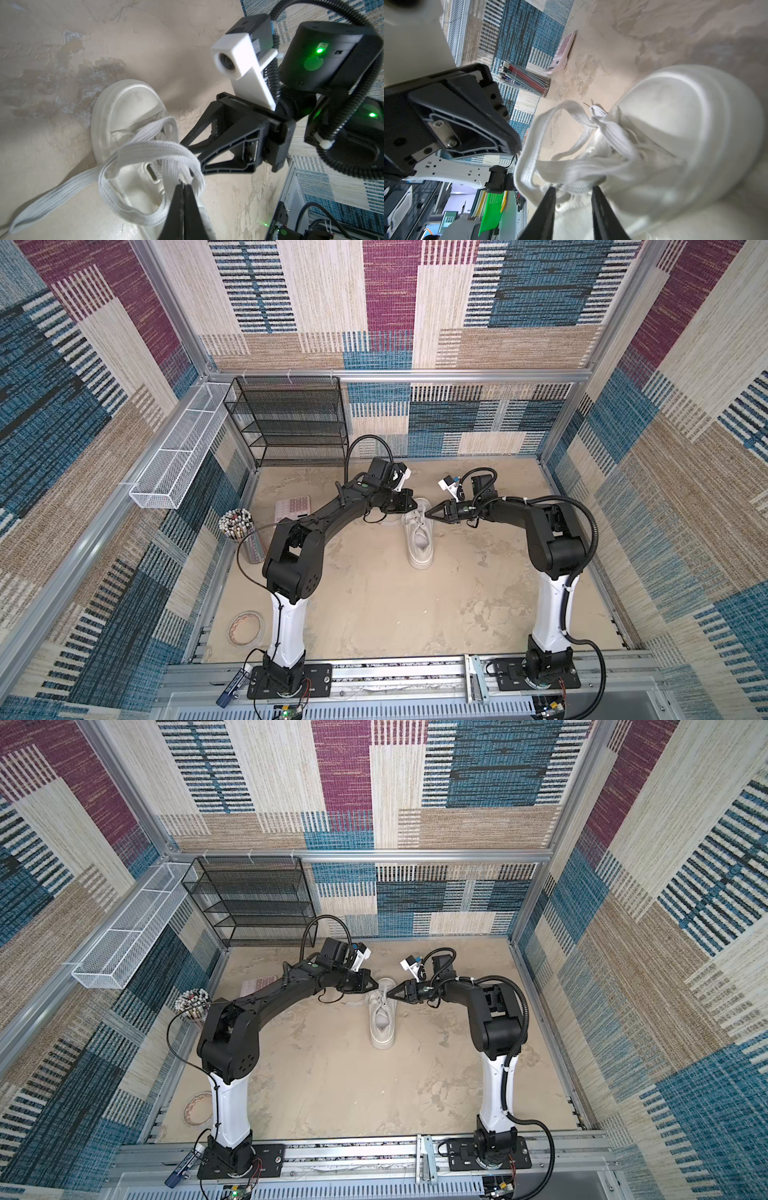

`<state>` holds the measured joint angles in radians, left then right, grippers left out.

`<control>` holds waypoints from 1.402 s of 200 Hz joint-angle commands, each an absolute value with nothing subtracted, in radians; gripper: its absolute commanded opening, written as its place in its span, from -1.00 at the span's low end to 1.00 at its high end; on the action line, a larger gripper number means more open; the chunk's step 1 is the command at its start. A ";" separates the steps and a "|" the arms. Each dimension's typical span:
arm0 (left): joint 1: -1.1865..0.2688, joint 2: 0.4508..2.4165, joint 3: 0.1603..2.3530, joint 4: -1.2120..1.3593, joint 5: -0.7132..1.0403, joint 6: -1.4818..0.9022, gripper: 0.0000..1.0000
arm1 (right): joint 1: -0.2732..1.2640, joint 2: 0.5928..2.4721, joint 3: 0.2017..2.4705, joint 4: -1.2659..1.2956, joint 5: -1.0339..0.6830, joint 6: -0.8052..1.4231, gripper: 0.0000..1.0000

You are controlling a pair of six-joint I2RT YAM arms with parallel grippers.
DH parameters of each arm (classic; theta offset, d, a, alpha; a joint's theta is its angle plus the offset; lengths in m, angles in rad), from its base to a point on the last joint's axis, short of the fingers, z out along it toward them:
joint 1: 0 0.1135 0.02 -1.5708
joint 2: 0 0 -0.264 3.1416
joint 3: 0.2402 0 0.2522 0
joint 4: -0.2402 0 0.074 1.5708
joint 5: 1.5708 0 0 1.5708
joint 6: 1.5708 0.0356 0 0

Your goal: Tie the shoes

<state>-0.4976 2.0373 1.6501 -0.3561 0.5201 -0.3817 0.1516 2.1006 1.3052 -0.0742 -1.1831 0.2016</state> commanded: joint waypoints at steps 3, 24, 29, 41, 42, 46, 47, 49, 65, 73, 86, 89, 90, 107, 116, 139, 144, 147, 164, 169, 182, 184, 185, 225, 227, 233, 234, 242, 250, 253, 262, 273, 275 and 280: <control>-0.489 2.008 1.633 -0.373 0.497 -0.344 -1.00 | 0.141 2.071 1.297 -0.081 -1.127 0.202 -0.31; -0.487 1.982 1.633 -0.390 0.491 -0.335 -1.00 | 0.135 2.055 1.315 -0.136 -1.069 0.173 -0.31; -0.487 1.975 1.632 -0.395 0.487 -0.334 -1.00 | 0.134 2.044 1.313 -0.139 -1.061 0.169 -0.31; -0.486 1.949 1.631 -0.402 0.478 -0.331 -1.00 | 0.133 2.016 1.312 -0.143 -1.048 0.169 -0.31; -0.486 1.947 1.631 -0.402 0.477 -0.331 -1.00 | 0.133 2.013 1.312 -0.144 -1.045 0.169 -0.31; -0.486 1.939 1.631 -0.403 0.472 -0.333 -1.00 | 0.133 2.002 1.310 -0.143 -1.039 0.170 -0.31; -0.486 1.937 1.631 -0.403 0.472 -0.333 -1.00 | 0.133 1.999 1.309 -0.143 -1.037 0.170 -0.31; -0.486 1.934 1.631 -0.403 0.471 -0.333 -1.00 | 0.133 1.994 1.309 -0.142 -1.034 0.170 -0.31; -0.484 1.909 1.644 -0.404 0.468 -0.336 -1.00 | 0.133 1.947 1.299 -0.137 -1.008 0.170 -0.30; -0.485 1.902 1.657 -0.409 0.468 -0.339 -1.00 | 0.133 1.922 1.292 -0.135 -0.985 0.167 -0.29; -0.485 1.898 1.687 -0.412 0.471 -0.347 -1.00 | 0.133 1.881 1.282 -0.136 -0.950 0.154 -0.26; -0.485 1.899 1.694 -0.412 0.473 -0.349 -1.00 | 0.133 1.872 1.279 -0.135 -0.944 0.151 -0.25; -0.485 1.899 1.697 -0.411 0.473 -0.350 -1.00 | 0.133 1.868 1.278 -0.135 -0.943 0.150 -0.24; -0.485 1.917 1.750 -0.413 0.495 -0.368 -1.00 | 0.148 1.821 1.268 -0.138 -0.906 0.114 -0.17; -0.485 1.937 1.785 -0.419 0.510 -0.376 -1.00 | 0.166 1.809 1.280 -0.163 -0.869 0.090 -0.14; -0.486 1.974 1.864 -0.420 0.528 -0.391 -1.00 | 0.209 1.786 1.283 -0.168 -0.802 0.078 0.01; -0.486 1.980 1.875 -0.421 0.529 -0.392 -1.00 | 0.221 1.777 1.278 -0.164 -0.771 0.067 0.03; -0.486 1.984 1.883 -0.423 0.530 -0.394 -1.00 | 0.229 1.770 1.273 -0.160 -0.750 0.060 0.04; -0.488 2.001 1.923 -0.435 0.543 -0.397 -1.00 | 0.260 1.727 1.223 -0.086 -0.659 0.046 0.08; -0.487 2.003 1.929 -0.437 0.546 -0.399 -1.00 | 0.262 1.719 1.209 -0.058 -0.653 0.053 0.09; -0.491 2.005 1.937 -0.437 0.554 -0.404 -1.00 | 0.266 1.716 1.205 -0.012 -0.649 0.063 0.10; -0.491 2.005 1.937 -0.437 0.555 -0.403 -1.00 | 0.267 1.717 1.207 -0.009 -0.650 0.064 0.10; -0.491 2.006 1.937 -0.436 0.555 -0.403 -1.00 | 0.267 1.718 1.207 -0.008 -0.650 0.064 0.10; -0.497 2.002 1.923 -0.439 0.557 -0.406 -1.00 | 0.283 1.782 1.273 0.017 -0.752 0.081 0.07; -0.498 2.001 1.923 -0.438 0.557 -0.406 -1.00 | 0.284 1.785 1.276 0.017 -0.756 0.082 0.06; -0.499 2.002 1.922 -0.438 0.557 -0.407 -1.00 | 0.288 1.795 1.285 0.018 -0.773 0.085 0.06; -0.498 2.002 1.921 -0.439 0.557 -0.407 -1.00 | 0.288 1.796 1.287 0.019 -0.776 0.085 0.06; -0.500 2.002 1.918 -0.439 0.557 -0.407 -1.00 | 0.294 1.804 1.294 0.023 -0.788 0.087 0.05; -0.500 2.003 1.918 -0.439 0.555 -0.408 -1.00 | 0.300 1.813 1.302 0.023 -0.795 0.082 0.04; -0.501 2.003 1.918 -0.439 0.555 -0.409 -1.00 | 0.301 1.816 1.306 0.019 -0.796 0.081 0.04; -0.501 2.005 1.920 -0.438 0.557 -0.408 -1.00 | 0.305 1.826 1.316 0.012 -0.790 0.085 0.00; -0.502 2.005 1.922 -0.440 0.557 -0.408 -1.00 | 0.305 1.832 1.317 0.019 -0.797 0.093 -0.09; -0.501 2.005 1.921 -0.439 0.557 -0.407 -1.00 | 0.305 1.833 1.318 0.021 -0.798 0.094 -0.12; -0.500 2.004 1.919 -0.438 0.556 -0.407 -1.00 | 0.305 1.835 1.318 0.024 -0.800 0.100 -0.22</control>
